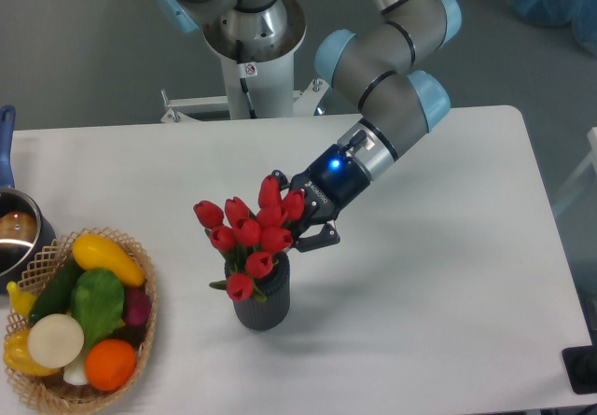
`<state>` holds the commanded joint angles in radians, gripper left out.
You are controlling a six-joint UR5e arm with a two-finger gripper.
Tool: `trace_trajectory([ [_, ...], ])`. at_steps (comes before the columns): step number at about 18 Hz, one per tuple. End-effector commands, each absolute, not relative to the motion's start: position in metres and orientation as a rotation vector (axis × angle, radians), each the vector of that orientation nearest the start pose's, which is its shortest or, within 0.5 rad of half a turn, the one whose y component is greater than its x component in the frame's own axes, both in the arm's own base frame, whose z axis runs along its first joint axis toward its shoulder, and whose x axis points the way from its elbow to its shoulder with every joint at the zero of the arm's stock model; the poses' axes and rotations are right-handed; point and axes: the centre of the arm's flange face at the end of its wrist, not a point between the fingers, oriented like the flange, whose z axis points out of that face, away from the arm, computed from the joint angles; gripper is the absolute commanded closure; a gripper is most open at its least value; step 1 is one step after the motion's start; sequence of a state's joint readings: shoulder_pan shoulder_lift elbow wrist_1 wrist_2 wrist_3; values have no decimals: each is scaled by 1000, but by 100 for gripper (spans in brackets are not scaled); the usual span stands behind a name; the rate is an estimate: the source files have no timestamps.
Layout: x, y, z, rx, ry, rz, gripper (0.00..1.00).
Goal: Pick up the flowers from the vase
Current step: 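Close the gripper on the tulip stems, then lift the gripped tulips straight up out of the grey vase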
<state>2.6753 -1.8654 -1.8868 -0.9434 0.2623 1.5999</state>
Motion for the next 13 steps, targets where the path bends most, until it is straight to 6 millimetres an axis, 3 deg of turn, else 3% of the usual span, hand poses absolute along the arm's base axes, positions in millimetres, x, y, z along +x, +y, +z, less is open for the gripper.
trace_trajectory([
  [13,-386,432,378,-1841,388,-258,67],
])
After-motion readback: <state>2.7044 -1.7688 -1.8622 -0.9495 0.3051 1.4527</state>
